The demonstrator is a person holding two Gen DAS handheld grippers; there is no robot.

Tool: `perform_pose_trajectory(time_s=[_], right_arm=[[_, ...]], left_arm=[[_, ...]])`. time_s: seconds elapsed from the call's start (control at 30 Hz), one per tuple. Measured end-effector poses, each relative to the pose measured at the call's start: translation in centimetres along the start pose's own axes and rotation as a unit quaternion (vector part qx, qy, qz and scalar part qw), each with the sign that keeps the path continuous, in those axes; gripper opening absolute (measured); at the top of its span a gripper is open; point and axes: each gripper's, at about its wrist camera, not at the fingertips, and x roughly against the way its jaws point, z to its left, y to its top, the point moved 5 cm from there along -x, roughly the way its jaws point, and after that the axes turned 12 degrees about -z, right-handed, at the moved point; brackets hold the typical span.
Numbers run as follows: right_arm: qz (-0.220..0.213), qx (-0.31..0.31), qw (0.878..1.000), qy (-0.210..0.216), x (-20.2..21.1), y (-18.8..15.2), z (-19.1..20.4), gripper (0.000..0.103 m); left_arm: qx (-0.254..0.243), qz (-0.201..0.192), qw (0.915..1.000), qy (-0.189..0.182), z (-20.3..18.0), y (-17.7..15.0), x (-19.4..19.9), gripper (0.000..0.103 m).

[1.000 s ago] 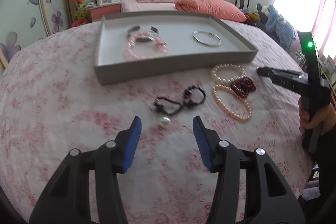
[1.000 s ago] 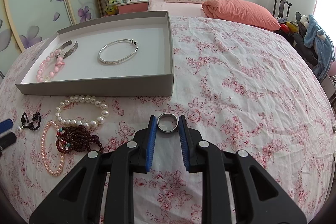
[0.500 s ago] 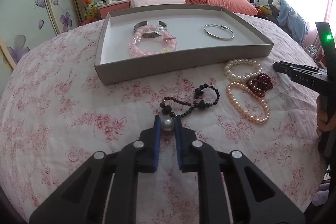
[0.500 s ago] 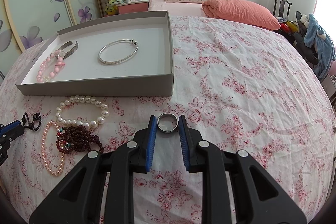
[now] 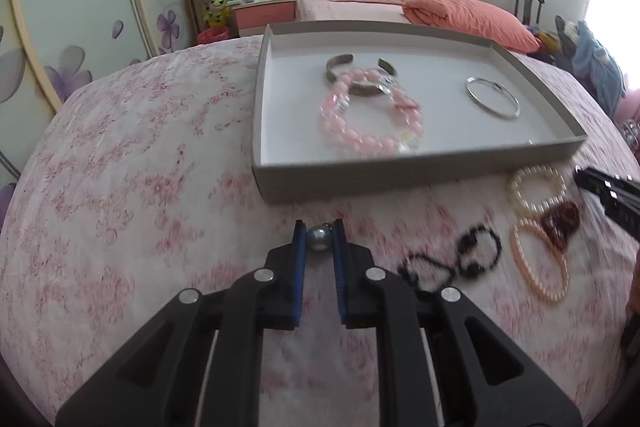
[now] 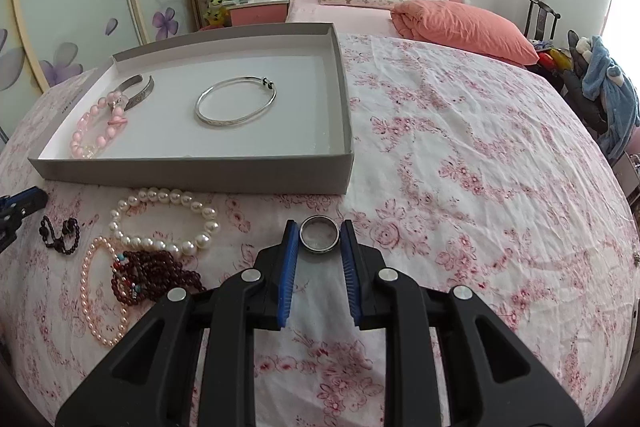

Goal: Organize jewelry
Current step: 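Lift and carry the silver ring and pearl earring over the tray with both tools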

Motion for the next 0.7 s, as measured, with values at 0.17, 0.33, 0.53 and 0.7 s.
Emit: perform_pose_trajectory(time_s=[0.17,0.33,0.53,0.7], right_arm=[[0.000,-0.006,1.000,0.005,0.00,-0.02,-0.25,0.023],[0.001,-0.009,1.000,0.007,-0.01,-0.01,-0.36,0.023],[0.001,-0.013,1.000,0.010,0.00,-0.02,-0.57,0.023],[0.001,-0.014,1.000,0.011,0.00,-0.04,-0.60,0.023]], left_arm=[[0.001,-0.006,1.0000,0.004,-0.23,0.10,-0.24,0.014],[0.006,-0.006,1.0000,0.000,-0.04,0.02,-0.19,0.014],[0.009,-0.006,0.9999,-0.002,0.19,0.02,-0.14,0.014],[0.010,-0.006,0.9999,-0.003,0.22,0.01,-0.14,0.014]])
